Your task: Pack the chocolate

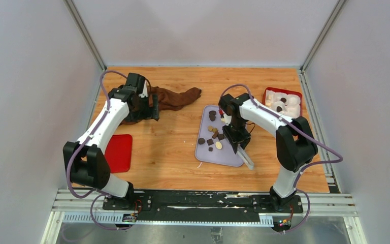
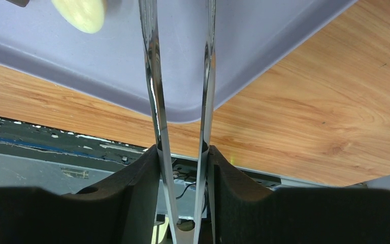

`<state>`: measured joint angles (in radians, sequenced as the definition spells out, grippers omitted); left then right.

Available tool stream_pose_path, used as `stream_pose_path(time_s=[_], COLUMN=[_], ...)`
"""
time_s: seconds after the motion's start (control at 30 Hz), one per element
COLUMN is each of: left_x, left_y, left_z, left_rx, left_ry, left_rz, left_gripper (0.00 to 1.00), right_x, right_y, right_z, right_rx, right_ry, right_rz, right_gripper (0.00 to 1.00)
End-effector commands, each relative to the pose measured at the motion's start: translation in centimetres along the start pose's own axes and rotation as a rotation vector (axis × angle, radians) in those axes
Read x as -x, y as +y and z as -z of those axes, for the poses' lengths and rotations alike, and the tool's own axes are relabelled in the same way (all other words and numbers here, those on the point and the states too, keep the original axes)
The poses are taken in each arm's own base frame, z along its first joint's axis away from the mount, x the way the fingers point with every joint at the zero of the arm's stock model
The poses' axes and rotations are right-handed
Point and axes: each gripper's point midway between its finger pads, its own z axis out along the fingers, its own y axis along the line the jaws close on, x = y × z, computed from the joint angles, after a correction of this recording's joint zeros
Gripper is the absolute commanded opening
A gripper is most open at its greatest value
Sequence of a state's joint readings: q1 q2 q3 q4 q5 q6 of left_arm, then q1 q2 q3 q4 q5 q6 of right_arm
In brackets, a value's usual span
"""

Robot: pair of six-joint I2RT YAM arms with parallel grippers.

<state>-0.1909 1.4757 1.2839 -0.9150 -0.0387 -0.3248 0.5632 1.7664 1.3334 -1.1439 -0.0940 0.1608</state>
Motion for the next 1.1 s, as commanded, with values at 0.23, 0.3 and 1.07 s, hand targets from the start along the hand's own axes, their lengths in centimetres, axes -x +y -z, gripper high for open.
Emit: stream_pose_path(time_s=[0.23, 0.3, 1.07], left_x=[-0.3, -0.4, -0.1], left_y=[0.3, 0.3, 0.1], left_z=[0.3, 0.3, 0.4], left_rx=[0.004, 0.003, -0.005], left_ry=[-0.004, -0.002, -0.007], left_rz=[-0.01, -0.01, 0.007], left_gripper=[1.0, 1.0, 1.0], right_x=[-0.6, -0.7, -0.1], right_y=[1.3, 1.9, 1.4], right_z=[2.2, 2.0, -1.3], right_rx=[0.018, 0.027, -0.114], right_ry=[-0.071, -0.069, 0.03], right_rz=[-0.023, -0.006, 0.047], right_gripper=[0.41, 0.42, 0.44])
